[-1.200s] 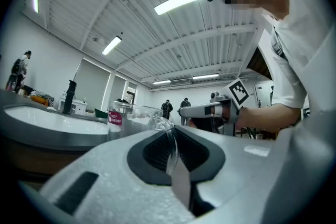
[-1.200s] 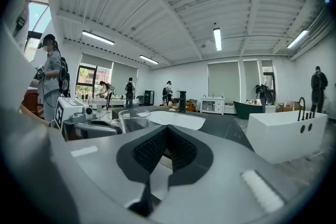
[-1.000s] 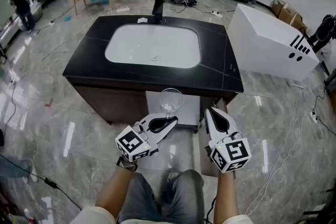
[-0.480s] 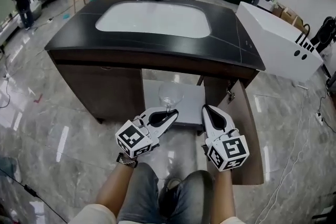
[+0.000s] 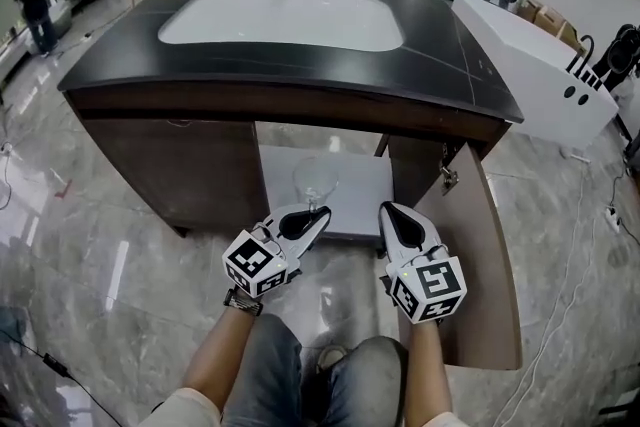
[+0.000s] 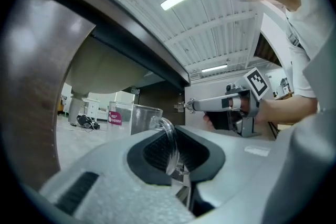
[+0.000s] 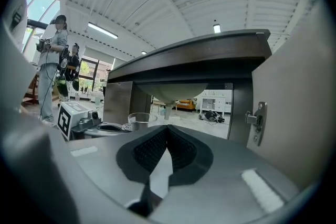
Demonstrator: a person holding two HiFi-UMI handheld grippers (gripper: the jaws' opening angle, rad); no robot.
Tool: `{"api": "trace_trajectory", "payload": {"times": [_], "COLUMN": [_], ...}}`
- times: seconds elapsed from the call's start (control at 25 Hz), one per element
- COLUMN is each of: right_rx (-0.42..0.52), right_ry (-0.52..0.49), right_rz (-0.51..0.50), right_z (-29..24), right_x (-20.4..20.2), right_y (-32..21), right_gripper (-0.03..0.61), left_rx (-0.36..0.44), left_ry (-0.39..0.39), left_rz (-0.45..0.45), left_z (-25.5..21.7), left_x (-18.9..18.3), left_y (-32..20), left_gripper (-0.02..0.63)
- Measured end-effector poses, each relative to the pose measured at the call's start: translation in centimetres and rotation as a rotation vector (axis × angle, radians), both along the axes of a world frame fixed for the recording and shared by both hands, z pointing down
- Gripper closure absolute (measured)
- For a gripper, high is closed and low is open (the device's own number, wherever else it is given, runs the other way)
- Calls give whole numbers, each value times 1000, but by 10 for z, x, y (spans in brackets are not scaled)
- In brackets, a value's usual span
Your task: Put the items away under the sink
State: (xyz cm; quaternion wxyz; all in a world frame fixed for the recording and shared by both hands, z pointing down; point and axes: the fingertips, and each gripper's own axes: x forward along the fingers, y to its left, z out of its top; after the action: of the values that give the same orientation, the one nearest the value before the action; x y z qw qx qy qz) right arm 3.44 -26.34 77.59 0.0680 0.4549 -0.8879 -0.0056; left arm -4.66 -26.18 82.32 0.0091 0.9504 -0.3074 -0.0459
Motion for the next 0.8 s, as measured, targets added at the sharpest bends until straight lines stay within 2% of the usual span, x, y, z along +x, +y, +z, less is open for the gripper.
{"api": "trace_trajectory", "payload": {"times": [0.24, 0.6, 0.8], "right_rx": [-10, -59, -93], "right_ry": [-5, -47, -50], "right_rz": [0, 38, 30], "right_z": [29, 81, 103], "right_x": [-2, 8, 11], "right_y": [-28, -56, -55], "right_gripper": [572, 572, 572], "left_rx": [-7, -57, -106], "left_ry": [-17, 11, -18], "left_rz": [0, 46, 41], "left_z": [47, 119, 161], "left_x": [0, 23, 36], "left_y": [-38, -96, -114], "left_gripper": [592, 594, 594]}}
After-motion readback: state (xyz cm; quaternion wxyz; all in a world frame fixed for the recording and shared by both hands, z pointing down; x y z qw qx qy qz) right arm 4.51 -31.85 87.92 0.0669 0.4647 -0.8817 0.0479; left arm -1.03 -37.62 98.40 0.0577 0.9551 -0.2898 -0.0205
